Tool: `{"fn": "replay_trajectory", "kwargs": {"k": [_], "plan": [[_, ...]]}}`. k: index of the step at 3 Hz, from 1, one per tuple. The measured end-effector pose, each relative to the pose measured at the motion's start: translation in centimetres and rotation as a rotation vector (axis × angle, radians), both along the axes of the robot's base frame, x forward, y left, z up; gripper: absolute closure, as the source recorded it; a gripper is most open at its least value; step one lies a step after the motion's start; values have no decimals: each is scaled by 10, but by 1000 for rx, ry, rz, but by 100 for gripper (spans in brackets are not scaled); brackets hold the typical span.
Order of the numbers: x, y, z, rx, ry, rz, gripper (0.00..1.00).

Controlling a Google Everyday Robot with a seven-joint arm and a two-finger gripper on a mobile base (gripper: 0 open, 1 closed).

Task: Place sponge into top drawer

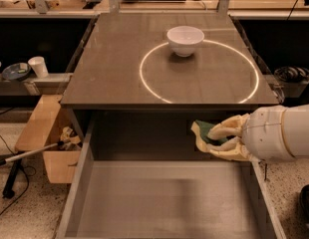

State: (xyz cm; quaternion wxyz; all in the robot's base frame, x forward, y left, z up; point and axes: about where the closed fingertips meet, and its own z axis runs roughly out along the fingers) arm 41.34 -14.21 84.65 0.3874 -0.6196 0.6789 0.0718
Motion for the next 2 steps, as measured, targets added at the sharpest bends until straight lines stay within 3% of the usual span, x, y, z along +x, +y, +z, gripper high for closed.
{"fn": "replay_trajectory", "kwargs": {"k": [2], "plan": [[-10,20,-32,15,61,17,100]]}}
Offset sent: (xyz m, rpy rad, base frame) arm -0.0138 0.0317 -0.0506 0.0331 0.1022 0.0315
